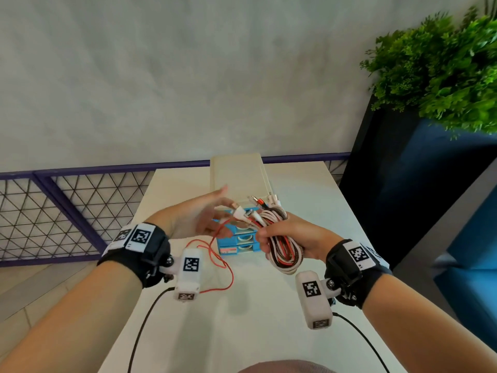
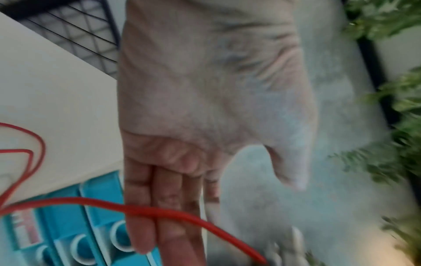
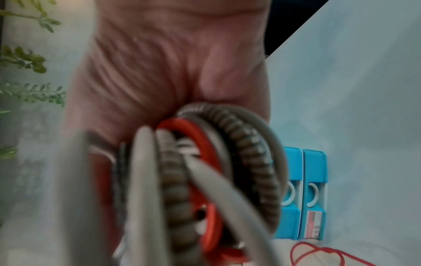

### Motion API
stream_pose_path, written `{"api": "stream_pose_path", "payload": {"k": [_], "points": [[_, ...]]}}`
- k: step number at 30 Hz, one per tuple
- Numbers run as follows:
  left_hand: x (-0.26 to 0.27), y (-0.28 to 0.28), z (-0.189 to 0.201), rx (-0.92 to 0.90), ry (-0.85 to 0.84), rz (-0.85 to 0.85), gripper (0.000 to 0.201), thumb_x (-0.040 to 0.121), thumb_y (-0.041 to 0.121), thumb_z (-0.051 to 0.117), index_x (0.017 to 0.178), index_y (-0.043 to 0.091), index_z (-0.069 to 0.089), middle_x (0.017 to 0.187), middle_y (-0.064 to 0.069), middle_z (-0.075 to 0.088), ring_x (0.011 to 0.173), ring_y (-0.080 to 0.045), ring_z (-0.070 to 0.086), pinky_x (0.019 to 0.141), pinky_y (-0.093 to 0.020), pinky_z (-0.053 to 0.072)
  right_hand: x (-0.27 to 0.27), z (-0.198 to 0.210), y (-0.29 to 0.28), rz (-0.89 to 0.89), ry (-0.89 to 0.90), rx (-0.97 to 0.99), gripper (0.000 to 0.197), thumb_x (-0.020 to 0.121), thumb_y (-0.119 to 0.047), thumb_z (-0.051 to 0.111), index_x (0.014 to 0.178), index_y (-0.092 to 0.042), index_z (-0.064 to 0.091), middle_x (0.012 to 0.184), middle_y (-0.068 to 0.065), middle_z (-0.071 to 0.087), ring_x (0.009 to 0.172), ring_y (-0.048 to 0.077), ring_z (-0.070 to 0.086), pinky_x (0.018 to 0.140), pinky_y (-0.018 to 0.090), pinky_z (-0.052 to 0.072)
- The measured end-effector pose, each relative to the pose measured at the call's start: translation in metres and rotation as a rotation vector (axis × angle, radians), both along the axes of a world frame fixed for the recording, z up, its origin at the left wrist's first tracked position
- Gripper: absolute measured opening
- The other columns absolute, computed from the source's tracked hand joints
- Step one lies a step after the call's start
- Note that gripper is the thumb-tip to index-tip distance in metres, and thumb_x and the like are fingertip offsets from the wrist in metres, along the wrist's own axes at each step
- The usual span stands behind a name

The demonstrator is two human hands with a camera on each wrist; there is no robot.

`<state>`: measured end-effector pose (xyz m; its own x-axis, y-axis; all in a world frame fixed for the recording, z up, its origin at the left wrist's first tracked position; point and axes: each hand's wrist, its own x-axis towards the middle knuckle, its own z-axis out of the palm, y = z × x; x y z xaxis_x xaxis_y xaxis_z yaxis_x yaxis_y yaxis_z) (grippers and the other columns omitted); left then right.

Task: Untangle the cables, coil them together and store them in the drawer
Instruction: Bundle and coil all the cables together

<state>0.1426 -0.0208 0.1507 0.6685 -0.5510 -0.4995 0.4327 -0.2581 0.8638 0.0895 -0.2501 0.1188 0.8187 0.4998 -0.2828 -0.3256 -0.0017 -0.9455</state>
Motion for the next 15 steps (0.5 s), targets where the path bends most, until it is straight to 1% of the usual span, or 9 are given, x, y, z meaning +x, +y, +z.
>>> {"api": "stream_pose_path", "payload": {"k": [1,2,3,5,6,8,11,13,15], "points": [[0.001,0.007,-0.005,-0.048,0.060,0.049,0.060,0.086,0.068,0.037,0.109,0.016,0.056,0.109,-0.015,0.065,0.076,-0.025,0.062,0.073,-0.032,0.053,0.000,0.000,-0.003,-0.017,0.010,0.037,0.007,0.080,-0.013,0.066,0.077,-0.008,0.061,0.072,0.012,0.059,0.065,0.022,0.058,0.063,0.031,0.053],[0.003,0.014,-0.011,-0.074,0.093,0.077,0.065,0.087,0.069,0.029,0.107,0.014,0.058,0.104,-0.017,0.067,0.072,-0.026,0.062,0.068,-0.031,0.054,0.000,0.000,-0.006,-0.038,0.017,0.066,0.007,0.080,-0.012,0.064,0.077,-0.008,0.060,0.072,0.011,0.059,0.065,0.021,0.058,0.063,0.031,0.052],[0.002,0.018,-0.016,-0.096,0.109,0.098,0.066,0.090,0.066,0.025,0.104,0.012,0.060,0.094,-0.015,0.067,0.066,-0.024,0.061,0.064,-0.029,0.054,0.001,0.001,-0.008,-0.064,0.014,0.080,0.007,0.081,-0.012,0.064,0.077,-0.008,0.060,0.072,0.010,0.059,0.065,0.020,0.059,0.063,0.030,0.053],[-0.003,0.018,-0.024,-0.105,0.069,0.151,0.058,0.096,0.054,0.026,0.098,0.009,0.062,0.072,-0.005,0.060,0.055,-0.016,0.053,0.060,-0.025,0.050,0.005,0.002,-0.009,-0.137,-0.010,0.073,0.007,0.085,-0.012,0.063,0.079,-0.009,0.062,0.074,0.010,0.061,0.066,0.020,0.061,0.063,0.029,0.054],[-0.006,0.015,-0.026,-0.099,0.031,0.171,0.049,0.099,0.045,0.029,0.096,0.009,0.062,0.067,-0.001,0.054,0.053,-0.012,0.047,0.060,-0.024,0.049,0.006,0.001,-0.008,-0.180,-0.016,0.073,0.008,0.087,-0.011,0.062,0.080,-0.009,0.063,0.075,0.011,0.062,0.066,0.020,0.061,0.064,0.029,0.054],[-0.011,0.007,-0.028,-0.105,-0.010,0.196,0.032,0.102,0.028,0.035,0.096,0.009,0.060,0.066,0.002,0.048,0.053,-0.008,0.043,0.060,-0.022,0.052,0.010,-0.004,-0.006,-0.256,-0.017,0.079,0.013,0.089,-0.013,0.062,0.078,-0.010,0.065,0.076,0.011,0.063,0.068,0.022,0.062,0.069,0.032,0.054],[-0.017,-0.007,-0.027,-0.190,0.006,0.265,0.022,0.099,0.015,0.042,0.092,0.010,0.062,0.070,0.001,0.055,0.057,-0.007,0.052,0.061,-0.020,0.055,0.014,-0.011,0.001,-0.347,-0.057,0.036,0.016,0.087,-0.020,0.066,0.073,-0.014,0.068,0.075,0.011,0.066,0.071,0.025,0.063,0.080,0.042,0.052],[-0.020,-0.017,-0.026,-0.233,-0.002,0.288,0.019,0.096,0.012,0.047,0.090,0.010,0.064,0.070,0.001,0.059,0.058,-0.006,0.055,0.058,-0.018,0.054,0.016,-0.013,0.007,-0.430,-0.098,-0.010,0.015,0.087,-0.023,0.067,0.077,-0.012,0.065,0.074,0.010,0.067,0.074,0.027,0.065,0.077,0.039,0.055],[-0.024,-0.029,-0.023,-0.233,-0.020,0.262,0.015,0.091,0.014,0.054,0.087,0.011,0.069,0.069,0.002,0.061,0.058,-0.006,0.056,0.054,-0.016,0.051,0.017,-0.015,0.013,-0.515,-0.151,-0.058,0.019,0.088,-0.027,0.067,0.084,-0.009,0.064,0.075,0.010,0.067,0.073,0.025,0.068,0.069,0.033,0.056]]}}
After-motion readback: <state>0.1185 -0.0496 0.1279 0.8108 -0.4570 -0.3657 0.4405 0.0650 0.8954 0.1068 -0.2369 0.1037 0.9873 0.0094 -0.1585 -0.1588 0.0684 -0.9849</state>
